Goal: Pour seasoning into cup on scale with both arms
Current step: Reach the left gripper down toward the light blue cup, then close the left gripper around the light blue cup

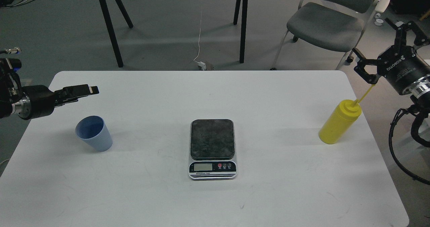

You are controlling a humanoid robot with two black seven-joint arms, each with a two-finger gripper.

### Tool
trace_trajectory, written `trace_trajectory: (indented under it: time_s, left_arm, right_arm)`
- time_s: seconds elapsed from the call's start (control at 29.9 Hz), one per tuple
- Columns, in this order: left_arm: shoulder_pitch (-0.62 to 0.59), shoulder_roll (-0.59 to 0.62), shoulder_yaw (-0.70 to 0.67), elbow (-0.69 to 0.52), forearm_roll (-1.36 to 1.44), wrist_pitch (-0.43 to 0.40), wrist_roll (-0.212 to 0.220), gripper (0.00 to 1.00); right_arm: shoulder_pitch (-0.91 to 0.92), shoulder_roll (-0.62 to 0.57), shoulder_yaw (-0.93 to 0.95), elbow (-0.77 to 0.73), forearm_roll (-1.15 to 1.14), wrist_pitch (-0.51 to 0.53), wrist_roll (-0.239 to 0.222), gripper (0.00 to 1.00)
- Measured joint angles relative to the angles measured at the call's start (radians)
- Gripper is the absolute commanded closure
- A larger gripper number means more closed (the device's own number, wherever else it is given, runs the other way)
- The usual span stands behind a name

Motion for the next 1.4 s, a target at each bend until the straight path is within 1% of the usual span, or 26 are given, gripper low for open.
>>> trace_trajectory:
  time_s: [0.17,0.33,0.4,0.57,1.0,1.04,1.1,1.2,1.3,1.37,1.4]
  left_arm:
    - [0.008,0.001,0.046,0.008,0.021,0.057,-0.016,0.01]
    - [0.015,0.001,0.106,0.014,0.060,0.115,-0.064,0.02]
    - [0.016,0.001,0.137,0.024,0.074,0.140,-0.072,0.02]
    - [0.016,0.001,0.187,0.038,0.082,0.167,-0.076,0.02]
    - [0.064,-0.012,0.197,0.079,0.081,0.204,-0.076,0.02]
    - [0.068,-0.013,0.197,0.080,0.079,0.204,-0.076,0.05]
    - [0.074,-0.015,0.197,0.082,0.071,0.205,-0.076,0.22]
    - [0.077,-0.015,0.197,0.083,0.072,0.210,-0.076,0.36]
    - [0.079,-0.013,0.196,0.082,0.082,0.213,-0.076,0.55]
    - [0.083,-0.012,0.199,0.081,0.086,0.214,-0.076,0.70]
    - [0.086,-0.011,0.205,0.080,0.087,0.216,-0.076,0.74]
  right_arm:
    - [0.000,0.001,0.000,0.001,0.000,0.000,0.000,0.01]
    - [0.001,0.002,0.001,0.001,0.000,0.000,0.000,0.01]
    - [0.001,0.001,0.001,0.001,0.000,0.000,0.000,0.01]
    - [0.001,0.001,0.001,0.001,0.000,0.000,0.000,0.01]
    - [0.001,0.001,0.000,0.014,0.000,-0.001,0.000,0.01]
    - [0.001,0.001,0.000,0.014,0.000,-0.001,0.000,0.01]
    - [0.001,0.001,-0.001,0.014,0.000,-0.001,0.000,0.01]
    - [0.000,0.001,-0.001,0.015,0.000,-0.001,0.000,0.01]
    - [0.000,0.002,-0.001,0.015,0.000,-0.001,0.000,0.01]
    - [0.000,0.003,-0.001,0.014,0.000,-0.001,0.000,0.01]
    - [0.000,0.003,-0.001,0.014,-0.001,-0.001,0.000,0.01]
